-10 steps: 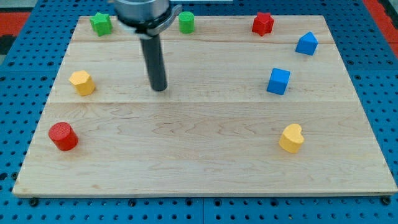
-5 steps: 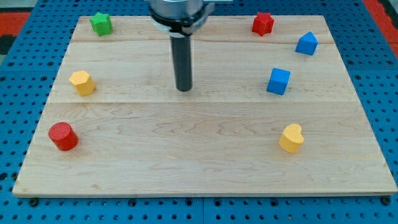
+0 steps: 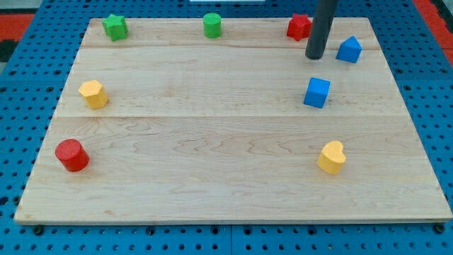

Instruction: Push the triangle to the top left of the cube

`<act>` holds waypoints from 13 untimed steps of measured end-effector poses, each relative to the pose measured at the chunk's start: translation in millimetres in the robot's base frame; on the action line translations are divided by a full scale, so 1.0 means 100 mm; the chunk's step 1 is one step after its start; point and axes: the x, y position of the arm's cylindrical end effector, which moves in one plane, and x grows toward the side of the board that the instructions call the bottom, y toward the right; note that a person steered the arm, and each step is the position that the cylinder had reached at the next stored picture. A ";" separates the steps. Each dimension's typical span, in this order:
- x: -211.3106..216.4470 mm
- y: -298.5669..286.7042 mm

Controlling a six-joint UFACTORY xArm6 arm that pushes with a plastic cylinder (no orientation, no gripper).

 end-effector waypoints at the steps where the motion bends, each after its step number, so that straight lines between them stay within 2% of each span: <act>1: -0.12 0.15; 2: -0.02 0.72; 3: 0.01 0.96; 5: -0.04 0.80; 6: 0.29 0.80; 7: 0.81 0.82; 8: 1.03 1.58; 9: 0.79 1.84; 10: 0.33 1.69; 11: 0.27 1.50; 13: 0.08 1.48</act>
